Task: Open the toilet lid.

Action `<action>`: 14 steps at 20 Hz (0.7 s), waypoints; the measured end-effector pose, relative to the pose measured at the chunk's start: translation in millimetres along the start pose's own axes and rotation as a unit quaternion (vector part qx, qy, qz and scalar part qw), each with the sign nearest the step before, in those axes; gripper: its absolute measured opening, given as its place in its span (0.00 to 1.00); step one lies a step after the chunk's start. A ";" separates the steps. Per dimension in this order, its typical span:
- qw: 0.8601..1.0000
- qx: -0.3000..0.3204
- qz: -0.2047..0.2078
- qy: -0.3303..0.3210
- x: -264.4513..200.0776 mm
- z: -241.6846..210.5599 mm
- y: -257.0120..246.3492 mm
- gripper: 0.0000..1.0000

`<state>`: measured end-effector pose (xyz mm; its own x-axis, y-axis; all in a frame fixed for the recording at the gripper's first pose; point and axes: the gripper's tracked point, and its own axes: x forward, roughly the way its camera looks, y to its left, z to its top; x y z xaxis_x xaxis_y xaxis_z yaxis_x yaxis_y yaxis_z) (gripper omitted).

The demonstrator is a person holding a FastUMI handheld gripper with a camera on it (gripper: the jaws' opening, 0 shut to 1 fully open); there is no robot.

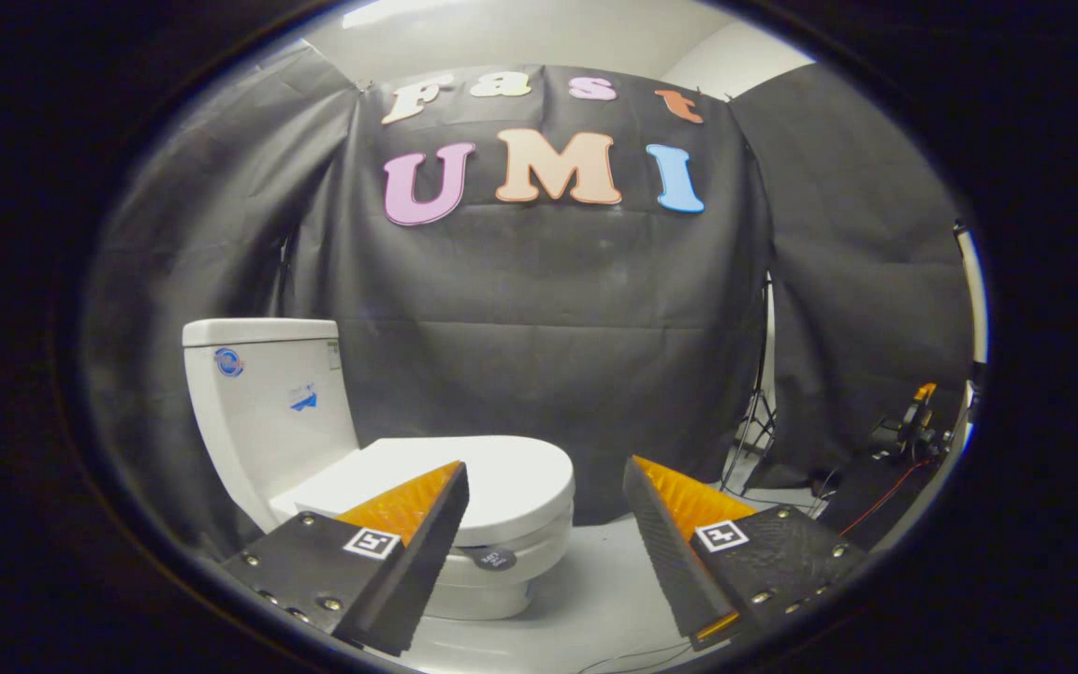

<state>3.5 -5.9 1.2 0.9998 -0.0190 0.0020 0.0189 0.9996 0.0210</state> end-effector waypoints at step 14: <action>0.999 -0.001 0.007 0.033 17.4 -16.7 4.6 0.99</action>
<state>21.1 -1.3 -15.3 0.9979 -0.0044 -0.0646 0.0056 0.9998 0.0187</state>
